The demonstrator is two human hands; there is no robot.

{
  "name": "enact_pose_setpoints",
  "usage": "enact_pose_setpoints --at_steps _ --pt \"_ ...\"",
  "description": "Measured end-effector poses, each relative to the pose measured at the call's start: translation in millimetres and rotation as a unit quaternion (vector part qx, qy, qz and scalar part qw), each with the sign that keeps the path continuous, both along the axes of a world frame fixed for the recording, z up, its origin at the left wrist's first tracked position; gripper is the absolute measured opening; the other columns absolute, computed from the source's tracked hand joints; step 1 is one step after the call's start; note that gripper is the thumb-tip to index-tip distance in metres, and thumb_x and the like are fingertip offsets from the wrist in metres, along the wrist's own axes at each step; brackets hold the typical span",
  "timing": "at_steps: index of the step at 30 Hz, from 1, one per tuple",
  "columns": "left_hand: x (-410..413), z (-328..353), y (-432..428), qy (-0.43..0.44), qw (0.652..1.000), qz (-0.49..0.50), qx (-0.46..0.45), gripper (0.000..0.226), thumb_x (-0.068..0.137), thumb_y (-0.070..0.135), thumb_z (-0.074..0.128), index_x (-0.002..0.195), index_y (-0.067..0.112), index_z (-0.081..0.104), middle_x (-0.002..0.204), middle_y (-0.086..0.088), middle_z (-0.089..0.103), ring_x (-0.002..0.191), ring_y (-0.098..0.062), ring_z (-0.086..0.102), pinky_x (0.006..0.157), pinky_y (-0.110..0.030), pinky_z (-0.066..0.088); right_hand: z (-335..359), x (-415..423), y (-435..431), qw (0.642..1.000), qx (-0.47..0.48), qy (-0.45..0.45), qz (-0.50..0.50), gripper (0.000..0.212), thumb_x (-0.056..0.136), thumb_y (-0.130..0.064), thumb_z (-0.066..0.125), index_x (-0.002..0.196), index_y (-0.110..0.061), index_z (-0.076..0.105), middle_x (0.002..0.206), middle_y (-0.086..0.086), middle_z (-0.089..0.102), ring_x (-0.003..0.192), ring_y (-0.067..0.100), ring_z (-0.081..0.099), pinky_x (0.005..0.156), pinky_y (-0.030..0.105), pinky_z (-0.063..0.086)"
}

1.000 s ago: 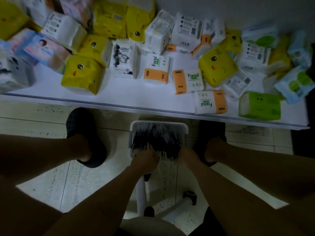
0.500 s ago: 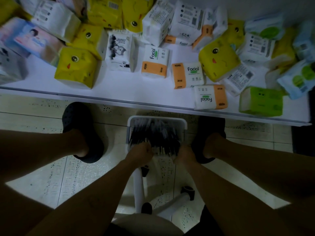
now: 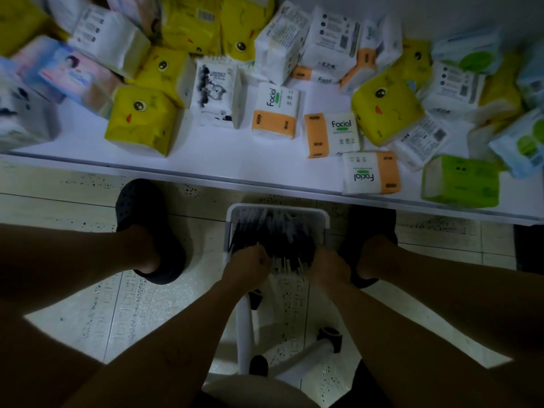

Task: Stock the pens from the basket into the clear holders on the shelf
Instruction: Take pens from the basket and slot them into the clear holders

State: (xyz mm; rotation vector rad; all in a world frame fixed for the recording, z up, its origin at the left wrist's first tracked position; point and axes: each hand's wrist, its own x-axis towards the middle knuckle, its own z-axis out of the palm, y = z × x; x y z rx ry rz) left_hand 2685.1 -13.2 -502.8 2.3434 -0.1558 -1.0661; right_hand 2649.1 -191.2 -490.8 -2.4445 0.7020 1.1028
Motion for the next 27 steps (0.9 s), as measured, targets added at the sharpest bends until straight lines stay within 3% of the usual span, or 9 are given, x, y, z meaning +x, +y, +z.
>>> enact_pose_setpoints --at_steps 4,9,13,15,17,19,22,24,27 --pt "0 -5 3 -0.111 0.99 0.013 0.083 0.017 0.087 0.018 0.056 0.095 0.006 0.064 0.1 -0.014 0.059 0.086 -0.032 0.058 0.07 -0.037 0.053 -3 5 0 1.0 0.004 0.019 -0.024 0.031 0.095 -0.037 0.047 0.104 -0.011 0.062 0.099 0.009 0.064 0.092 0.028 0.063 0.073 0.031 0.05" --pt "11 -7 7 -0.063 0.991 -0.053 0.11 0.025 0.089 0.026 0.054 0.107 0.01 0.062 0.124 -0.011 0.048 0.106 -0.034 0.05 0.081 -0.04 0.05 2 11 2 0.997 0.014 -0.006 -0.073 0.049 0.102 -0.044 0.033 0.098 -0.006 0.063 0.073 0.005 0.049 0.081 0.028 0.056 0.068 0.031 0.041" --pt "19 -6 4 -0.07 0.979 -0.137 0.135 0.037 0.089 0.03 0.056 0.123 0.016 0.058 0.13 -0.009 0.047 0.119 -0.031 0.045 0.092 -0.041 0.046 11 19 3 0.991 0.07 -0.016 -0.116 0.033 0.103 -0.025 0.039 0.103 -0.002 0.063 0.09 0.011 0.056 0.095 0.03 0.06 0.074 0.031 0.044" --pt "18 -8 2 -0.076 0.976 -0.153 0.137 0.039 0.09 0.031 0.054 0.126 0.017 0.057 0.131 -0.009 0.047 0.124 -0.03 0.041 0.095 -0.04 0.044 15 21 5 0.989 0.086 -0.001 -0.123 0.026 0.101 -0.014 0.041 0.093 -0.001 0.063 0.088 0.011 0.058 0.083 0.026 0.059 0.07 0.029 0.044" --pt "16 -12 0 -0.082 0.972 -0.163 0.145 0.041 0.089 0.034 0.055 0.126 0.019 0.058 0.133 -0.01 0.047 0.128 -0.031 0.037 0.097 -0.043 0.043 12 21 4 0.988 0.082 0.008 -0.13 0.024 0.094 -0.01 0.046 0.073 -0.005 0.055 0.07 0.008 0.052 0.062 0.02 0.05 0.057 0.026 0.041" --pt "16 -13 -3 -0.083 0.971 -0.169 0.151 0.042 0.087 0.035 0.056 0.125 0.018 0.06 0.132 -0.011 0.047 0.127 -0.033 0.038 0.097 -0.045 0.044 12 19 3 0.99 0.072 0.026 -0.122 0.025 0.091 -0.01 0.047 0.067 -0.009 0.047 0.066 0.005 0.047 0.057 0.015 0.043 0.052 0.024 0.037" --pt "17 -15 -5 -0.073 0.978 -0.146 0.131 0.037 0.089 0.029 0.054 0.121 0.011 0.062 0.128 -0.014 0.049 0.12 -0.034 0.043 0.092 -0.042 0.046 18 17 3 0.987 0.072 0.03 -0.14 0.014 0.092 -0.01 0.046 0.094 -0.006 0.059 0.081 0.005 0.053 0.058 0.009 0.035 0.057 0.024 0.037" --pt "17 -18 -4 -0.078 0.981 -0.135 0.113 0.036 0.091 0.028 0.054 0.121 0.01 0.061 0.129 -0.013 0.047 0.118 -0.033 0.045 0.089 -0.041 0.048 18 16 2 0.98 0.088 0.018 -0.178 0.026 0.094 -0.008 0.045 0.117 -0.003 0.056 0.097 0.008 0.06 0.064 0.007 0.04 0.06 0.018 0.037" --pt "20 -20 -4 -0.083 0.982 -0.134 0.106 0.038 0.09 0.026 0.058 0.125 0.01 0.059 0.131 -0.011 0.046 0.12 -0.031 0.045 0.091 -0.039 0.05 21 12 7 0.969 0.123 -0.033 -0.214 0.025 0.103 -0.017 0.039 0.116 -0.003 0.054 0.103 0.013 0.062 0.091 0.026 0.059 0.081 0.034 0.048"
